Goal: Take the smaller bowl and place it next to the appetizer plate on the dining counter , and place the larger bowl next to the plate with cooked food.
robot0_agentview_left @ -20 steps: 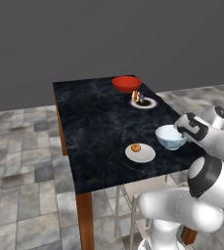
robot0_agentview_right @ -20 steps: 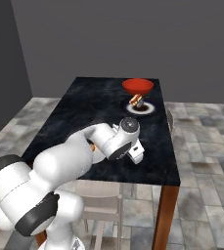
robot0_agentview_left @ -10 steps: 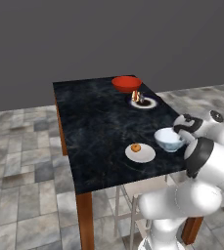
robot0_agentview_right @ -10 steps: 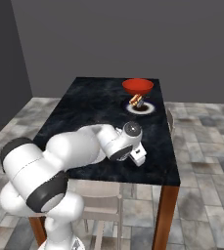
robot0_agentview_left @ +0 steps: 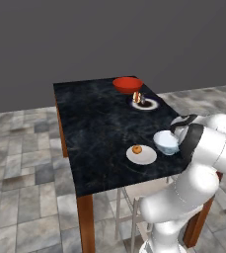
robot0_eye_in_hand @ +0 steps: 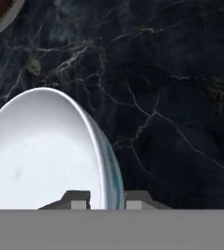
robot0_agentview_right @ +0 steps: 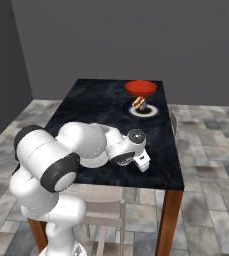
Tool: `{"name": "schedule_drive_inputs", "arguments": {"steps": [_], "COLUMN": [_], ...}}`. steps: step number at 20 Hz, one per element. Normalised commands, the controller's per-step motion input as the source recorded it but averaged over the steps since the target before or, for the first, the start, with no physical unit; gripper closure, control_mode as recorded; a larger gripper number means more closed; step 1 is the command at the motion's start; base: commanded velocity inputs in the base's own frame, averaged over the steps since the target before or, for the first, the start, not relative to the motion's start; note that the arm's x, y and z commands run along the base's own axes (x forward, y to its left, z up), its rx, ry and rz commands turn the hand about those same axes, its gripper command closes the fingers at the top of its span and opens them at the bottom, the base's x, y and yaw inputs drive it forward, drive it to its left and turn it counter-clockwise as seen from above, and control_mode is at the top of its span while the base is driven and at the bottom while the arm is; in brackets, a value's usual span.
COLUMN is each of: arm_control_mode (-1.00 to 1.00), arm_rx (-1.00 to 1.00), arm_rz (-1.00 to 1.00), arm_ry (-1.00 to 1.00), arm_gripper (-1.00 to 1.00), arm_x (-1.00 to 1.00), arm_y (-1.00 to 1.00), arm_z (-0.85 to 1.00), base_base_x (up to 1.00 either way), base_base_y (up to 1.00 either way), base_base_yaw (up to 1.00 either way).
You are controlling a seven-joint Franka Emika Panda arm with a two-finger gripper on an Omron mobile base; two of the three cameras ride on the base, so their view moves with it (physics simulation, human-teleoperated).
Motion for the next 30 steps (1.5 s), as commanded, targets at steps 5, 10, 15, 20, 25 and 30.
{"name": "schedule_drive_inputs", "arguments": {"steps": [5, 10, 15, 20, 25, 30], "arm_control_mode": [-1.00, -1.00, -1.00, -1.00, -1.00, -1.00], "arm_rx": [0.00, -0.02, -0.09, -0.08, 0.00, 0.00], "arm_rz": [0.00, 0.00, 0.00, 0.00, 0.00, 0.00], "arm_ry": [0.00, 0.00, -0.02, -0.01, 0.00, -0.05], "arm_gripper": [1.00, -1.00, -1.00, -1.00, -1.00, -1.00], "arm_x": [0.27, 0.07, -0.33, -0.28, -0.80, -1.00], "arm_y": [0.00, 0.26, 0.44, 0.17, -0.09, -0.02], "arm_z": [-0.41, -0.11, 0.68, 0.90, 1.00, 1.00], "base_base_x": [0.00, 0.00, 0.00, 0.00, 0.00, 0.00], "base_base_y": [0.00, 0.00, 0.00, 0.00, 0.00, 0.00], "base_base_yaw": [0.00, 0.00, 0.00, 0.00, 0.00, 0.00]}}
